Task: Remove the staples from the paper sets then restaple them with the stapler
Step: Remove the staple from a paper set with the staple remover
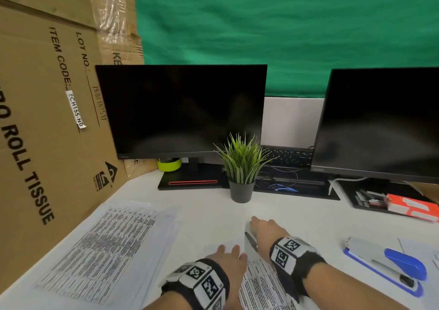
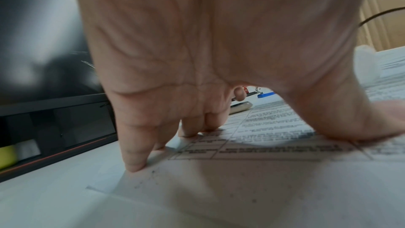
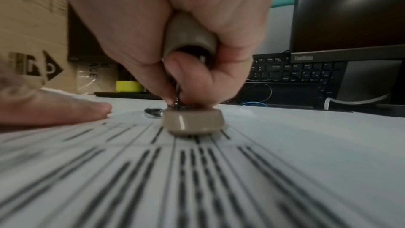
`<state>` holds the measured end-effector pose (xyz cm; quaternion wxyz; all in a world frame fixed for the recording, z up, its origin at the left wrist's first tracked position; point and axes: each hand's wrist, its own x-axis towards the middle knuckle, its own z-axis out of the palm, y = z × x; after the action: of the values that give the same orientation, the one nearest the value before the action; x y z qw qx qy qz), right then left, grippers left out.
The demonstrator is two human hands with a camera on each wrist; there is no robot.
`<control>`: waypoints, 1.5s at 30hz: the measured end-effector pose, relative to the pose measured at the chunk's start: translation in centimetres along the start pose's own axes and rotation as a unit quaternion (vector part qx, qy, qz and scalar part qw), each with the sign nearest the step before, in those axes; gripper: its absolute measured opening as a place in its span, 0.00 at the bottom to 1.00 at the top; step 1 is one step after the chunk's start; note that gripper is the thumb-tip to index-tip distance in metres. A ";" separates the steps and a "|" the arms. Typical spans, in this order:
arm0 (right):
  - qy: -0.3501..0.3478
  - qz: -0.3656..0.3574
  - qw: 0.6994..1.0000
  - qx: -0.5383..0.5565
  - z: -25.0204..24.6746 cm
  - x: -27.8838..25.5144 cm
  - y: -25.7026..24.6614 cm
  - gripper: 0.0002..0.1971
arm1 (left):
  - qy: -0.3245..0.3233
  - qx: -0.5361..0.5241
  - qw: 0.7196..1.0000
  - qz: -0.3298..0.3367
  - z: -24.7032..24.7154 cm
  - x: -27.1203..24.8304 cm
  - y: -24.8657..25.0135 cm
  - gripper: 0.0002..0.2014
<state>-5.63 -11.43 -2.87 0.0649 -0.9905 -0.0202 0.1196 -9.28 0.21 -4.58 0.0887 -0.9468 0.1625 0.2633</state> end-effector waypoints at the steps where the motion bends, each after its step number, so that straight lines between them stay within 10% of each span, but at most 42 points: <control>1: 0.003 -0.001 1.000 0.007 -0.2 0.3 -0.1 0.25 | -0.006 0.000 1.000 0.002 0.0 0.1 -0.1 0.25; 8: 0.004 -0.036 0.999 0.011 -1.8 -0.1 0.9 0.30 | -0.015 0.005 0.999 0.040 -0.3 -0.1 -0.7 0.35; 22: 0.007 -0.043 0.996 0.077 -0.8 -4.2 3.5 0.29 | 0.041 0.061 0.997 0.017 0.6 0.2 -0.2 0.23; 30: 0.005 -0.033 0.999 0.043 -0.7 -3.3 3.8 0.28 | 0.000 0.046 0.996 0.077 -1.5 -2.0 -1.2 0.46; 36: -0.003 -0.061 0.998 0.035 -0.3 -3.1 5.3 0.27 | 0.163 -0.089 0.982 0.016 -4.1 -0.9 -1.8 0.11; 45: 0.024 -0.093 0.993 0.063 0.7 -2.1 6.0 0.10 | 0.197 -0.106 0.974 -0.022 -4.7 3.1 0.2 0.08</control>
<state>-7.69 -17.36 -3.86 0.1388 -0.9808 -0.1035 0.0898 -4.68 -1.97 -2.25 -0.0401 -0.9874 0.1276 0.0851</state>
